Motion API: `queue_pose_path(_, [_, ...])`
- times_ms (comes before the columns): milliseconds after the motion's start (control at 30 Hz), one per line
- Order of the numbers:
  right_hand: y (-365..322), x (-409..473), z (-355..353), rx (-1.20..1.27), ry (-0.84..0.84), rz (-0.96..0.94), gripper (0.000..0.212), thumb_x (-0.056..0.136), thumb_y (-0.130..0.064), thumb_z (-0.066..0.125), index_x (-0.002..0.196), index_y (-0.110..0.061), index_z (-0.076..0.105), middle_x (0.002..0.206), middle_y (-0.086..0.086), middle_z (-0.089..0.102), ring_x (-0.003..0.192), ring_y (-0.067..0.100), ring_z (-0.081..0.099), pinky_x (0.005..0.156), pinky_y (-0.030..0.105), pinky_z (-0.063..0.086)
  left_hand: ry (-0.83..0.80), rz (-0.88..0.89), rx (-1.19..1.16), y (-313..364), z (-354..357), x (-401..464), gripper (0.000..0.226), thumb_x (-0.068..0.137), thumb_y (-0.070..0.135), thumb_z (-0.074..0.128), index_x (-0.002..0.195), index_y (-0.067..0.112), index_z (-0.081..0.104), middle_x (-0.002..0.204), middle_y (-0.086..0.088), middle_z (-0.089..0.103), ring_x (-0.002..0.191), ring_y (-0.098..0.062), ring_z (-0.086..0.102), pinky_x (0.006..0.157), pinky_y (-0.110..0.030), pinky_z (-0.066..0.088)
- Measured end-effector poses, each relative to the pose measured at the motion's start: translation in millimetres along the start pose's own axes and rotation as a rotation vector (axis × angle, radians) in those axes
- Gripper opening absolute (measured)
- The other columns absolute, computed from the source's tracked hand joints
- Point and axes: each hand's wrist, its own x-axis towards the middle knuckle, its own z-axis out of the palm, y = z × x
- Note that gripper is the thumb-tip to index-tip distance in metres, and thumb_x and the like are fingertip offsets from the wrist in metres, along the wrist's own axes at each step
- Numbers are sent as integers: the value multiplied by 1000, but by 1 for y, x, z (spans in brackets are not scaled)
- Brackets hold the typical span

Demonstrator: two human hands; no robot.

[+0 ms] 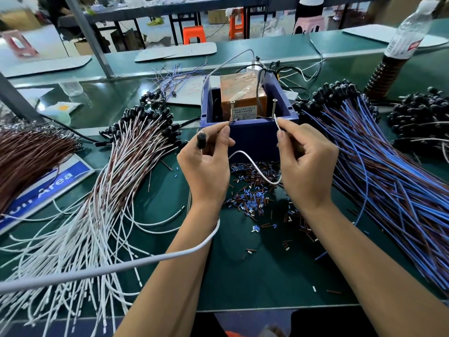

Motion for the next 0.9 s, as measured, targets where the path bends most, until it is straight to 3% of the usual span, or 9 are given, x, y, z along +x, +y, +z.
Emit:
queue_pose_path(233, [1,0,-1,27,-8,35,23,104,-7,59,120,-1,75,96,5,73,86,16,69,76,33,57,-23,-83,-36,1,-2,-1,13,98,7,65,104,6,76,73,-1,70,71,-12,67,75,-34,59])
queue_pose_path(400, [0,0,-2,31,-22,68,23,104,-6,59,119,-2,76,96,5,73,88,18,69,79,38,58,-18,-96,-55,1,-1,-1,15,97,6,65,107,7,77,73,3,69,71,-9,66,75,-24,54])
queue_pose_path(533, [-4,11,-5,8,17,82,22,103,-7,59,116,-5,77,99,4,75,89,14,70,80,33,58,-30,-117,-101,-1,0,-1,16,96,6,67,106,11,78,77,4,68,71,-11,64,73,-28,55])
queue_pose_path(700, [1,36,0,50,74,167,25,100,-8,56,116,-8,76,103,3,75,83,20,71,74,35,58,-39,-123,-105,-2,0,-1,16,96,5,67,105,12,79,78,7,68,70,-8,60,69,-22,50])
queue_pose_path(900, [-3,15,5,57,44,175,27,95,-6,58,113,-6,78,97,1,75,79,7,65,71,18,48,-50,-134,-110,-2,-1,-1,17,97,5,65,104,13,78,74,4,61,64,-8,53,64,-22,45])
